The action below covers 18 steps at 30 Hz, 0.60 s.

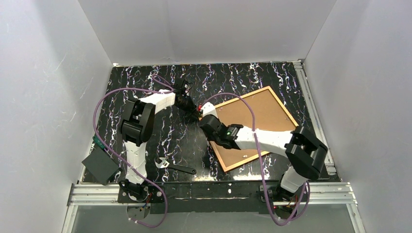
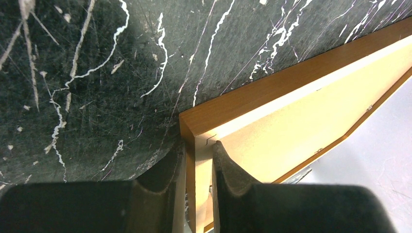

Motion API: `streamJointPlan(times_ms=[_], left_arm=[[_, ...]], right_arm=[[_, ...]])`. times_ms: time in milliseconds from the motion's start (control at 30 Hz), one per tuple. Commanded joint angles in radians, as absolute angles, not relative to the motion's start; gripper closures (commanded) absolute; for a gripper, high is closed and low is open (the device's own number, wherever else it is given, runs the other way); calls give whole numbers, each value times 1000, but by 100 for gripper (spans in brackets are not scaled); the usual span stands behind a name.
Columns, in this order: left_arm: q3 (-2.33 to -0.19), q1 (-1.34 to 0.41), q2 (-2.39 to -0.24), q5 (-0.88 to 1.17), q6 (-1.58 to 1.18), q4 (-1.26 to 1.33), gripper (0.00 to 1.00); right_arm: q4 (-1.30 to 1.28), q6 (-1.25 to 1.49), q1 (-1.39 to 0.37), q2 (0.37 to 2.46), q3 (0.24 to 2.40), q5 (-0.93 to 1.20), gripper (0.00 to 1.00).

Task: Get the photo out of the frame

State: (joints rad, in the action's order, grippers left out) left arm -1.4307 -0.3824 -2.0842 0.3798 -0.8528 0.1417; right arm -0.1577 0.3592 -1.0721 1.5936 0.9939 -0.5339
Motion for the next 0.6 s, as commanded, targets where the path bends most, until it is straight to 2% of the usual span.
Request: streamJointPlan(times_ms=[0,167,333,367,467,567], left_arm=[[-1362,-397,-2125,385,-843,34,100],[-1355,-396,-2121,379,-837,27,100],[-1388,-395,-2129,388,-825,6,99],[-1398,-394,-2131,391,-823,-28,93],[-1423,-382,-2139,428,-834,-59,68],[-1398,-371,-2125,467,-866,-24,47]], right_arm=[[-103,300,-1065,1684,1071,-714,99],[-108,229,-1065,1697,1128,-784,99],[-148,258,-1064,1565,1116,-695,99],[-159,267,-1064,1538,1106,-672,99],[-192,300,-1065,1474,1060,-603,99],[-203,337,-1065,1424,991,-534,99]])
